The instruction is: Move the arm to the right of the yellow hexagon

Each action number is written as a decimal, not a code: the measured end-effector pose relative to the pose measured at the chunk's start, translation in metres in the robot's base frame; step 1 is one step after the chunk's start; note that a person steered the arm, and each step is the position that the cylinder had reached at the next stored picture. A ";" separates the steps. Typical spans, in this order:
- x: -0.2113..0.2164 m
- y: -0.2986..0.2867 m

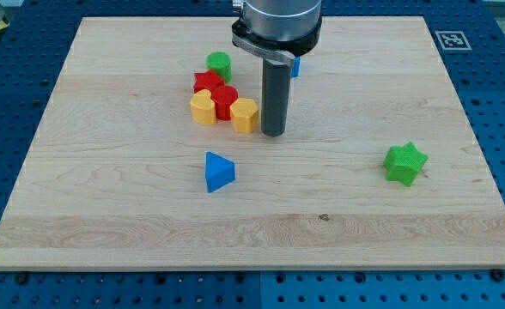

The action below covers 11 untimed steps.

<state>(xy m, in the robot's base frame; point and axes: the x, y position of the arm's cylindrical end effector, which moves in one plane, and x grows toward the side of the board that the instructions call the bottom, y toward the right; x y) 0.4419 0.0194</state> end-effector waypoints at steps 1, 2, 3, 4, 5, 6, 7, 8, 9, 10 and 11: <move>0.000 -0.018; 0.000 -0.018; 0.003 -0.006; 0.006 0.038; -0.001 0.069; -0.023 0.068; -0.023 0.068; -0.023 0.068; -0.023 0.069; -0.023 0.070; -0.023 0.070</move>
